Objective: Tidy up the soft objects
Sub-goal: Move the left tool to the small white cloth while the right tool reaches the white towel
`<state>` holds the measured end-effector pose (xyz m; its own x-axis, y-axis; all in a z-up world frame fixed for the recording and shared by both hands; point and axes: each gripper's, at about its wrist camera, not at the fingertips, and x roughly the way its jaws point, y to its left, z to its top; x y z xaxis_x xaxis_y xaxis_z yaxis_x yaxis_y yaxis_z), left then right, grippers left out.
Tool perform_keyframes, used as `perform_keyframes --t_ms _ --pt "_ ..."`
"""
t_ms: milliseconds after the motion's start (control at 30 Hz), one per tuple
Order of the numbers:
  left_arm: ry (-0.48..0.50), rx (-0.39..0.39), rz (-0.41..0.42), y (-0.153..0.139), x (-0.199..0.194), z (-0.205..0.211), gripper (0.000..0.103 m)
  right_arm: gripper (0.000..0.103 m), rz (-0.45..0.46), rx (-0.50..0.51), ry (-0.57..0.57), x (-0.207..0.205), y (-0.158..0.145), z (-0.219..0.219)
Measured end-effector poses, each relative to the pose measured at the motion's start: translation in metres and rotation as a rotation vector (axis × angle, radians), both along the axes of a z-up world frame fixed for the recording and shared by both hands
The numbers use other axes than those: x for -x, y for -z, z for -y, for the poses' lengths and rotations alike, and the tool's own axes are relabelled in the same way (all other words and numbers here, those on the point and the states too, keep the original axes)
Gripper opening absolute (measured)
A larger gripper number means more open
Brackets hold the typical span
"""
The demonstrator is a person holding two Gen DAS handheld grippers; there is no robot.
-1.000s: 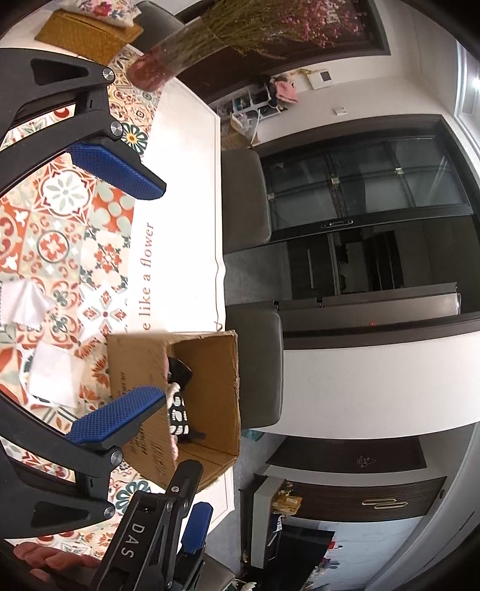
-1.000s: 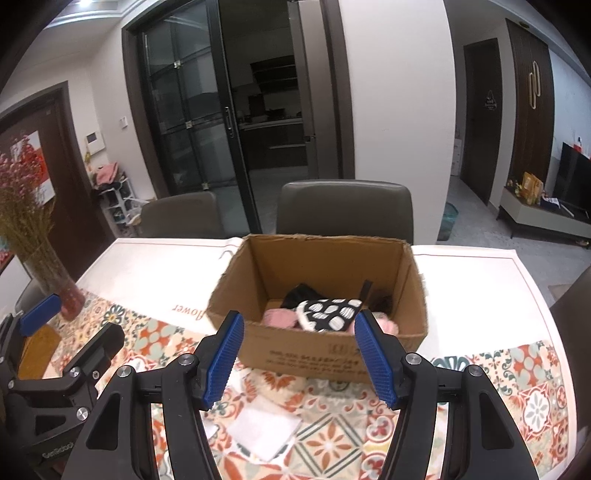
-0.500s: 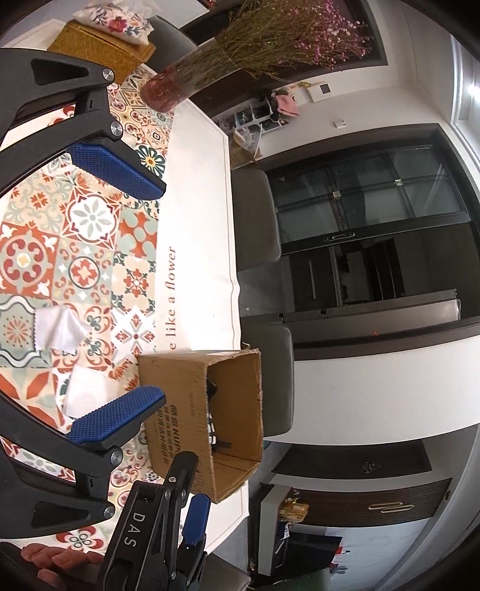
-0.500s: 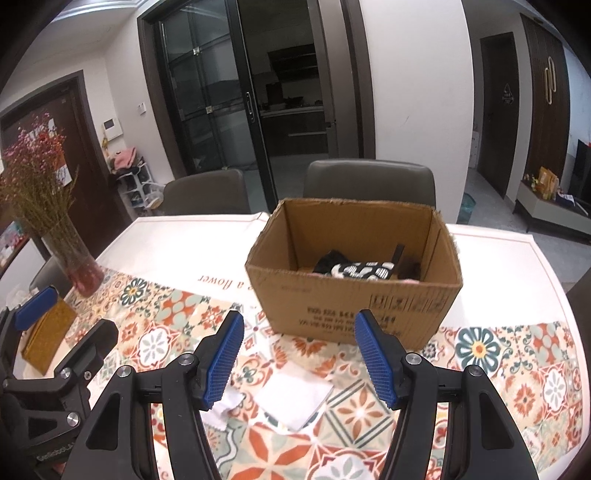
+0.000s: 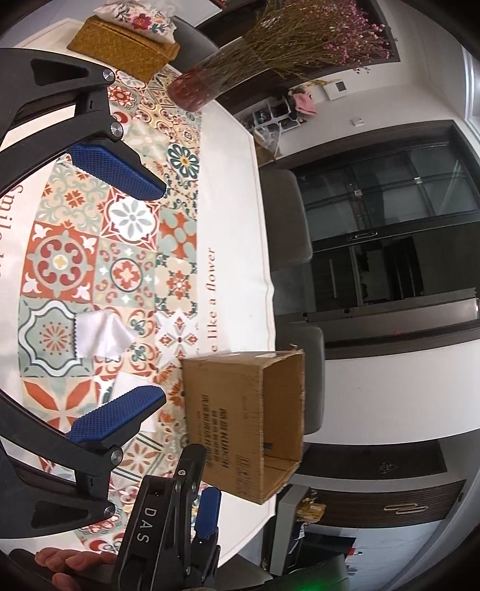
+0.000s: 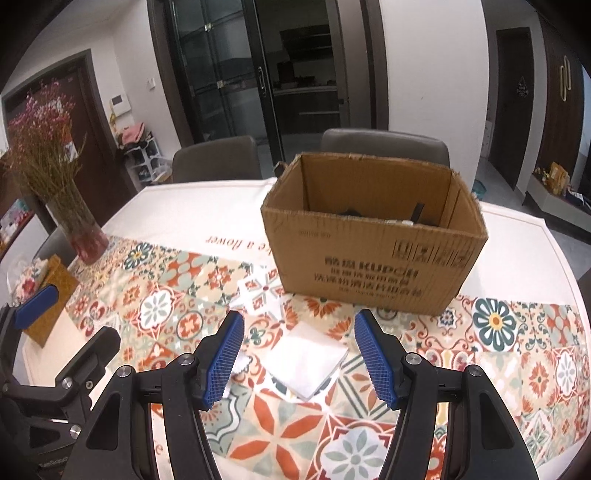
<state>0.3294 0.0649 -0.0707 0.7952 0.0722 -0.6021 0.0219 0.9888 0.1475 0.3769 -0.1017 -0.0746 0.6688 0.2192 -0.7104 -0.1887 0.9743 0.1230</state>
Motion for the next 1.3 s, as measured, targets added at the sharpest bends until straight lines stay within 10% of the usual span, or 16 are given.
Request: perform_keyframes --t_ms 1300 --pt "0.105 0.026 -0.132 0.123 -0.039 0.002 0.101 0.063 -0.195 0.074 -0.110 -0.047 0.121 -0.016"
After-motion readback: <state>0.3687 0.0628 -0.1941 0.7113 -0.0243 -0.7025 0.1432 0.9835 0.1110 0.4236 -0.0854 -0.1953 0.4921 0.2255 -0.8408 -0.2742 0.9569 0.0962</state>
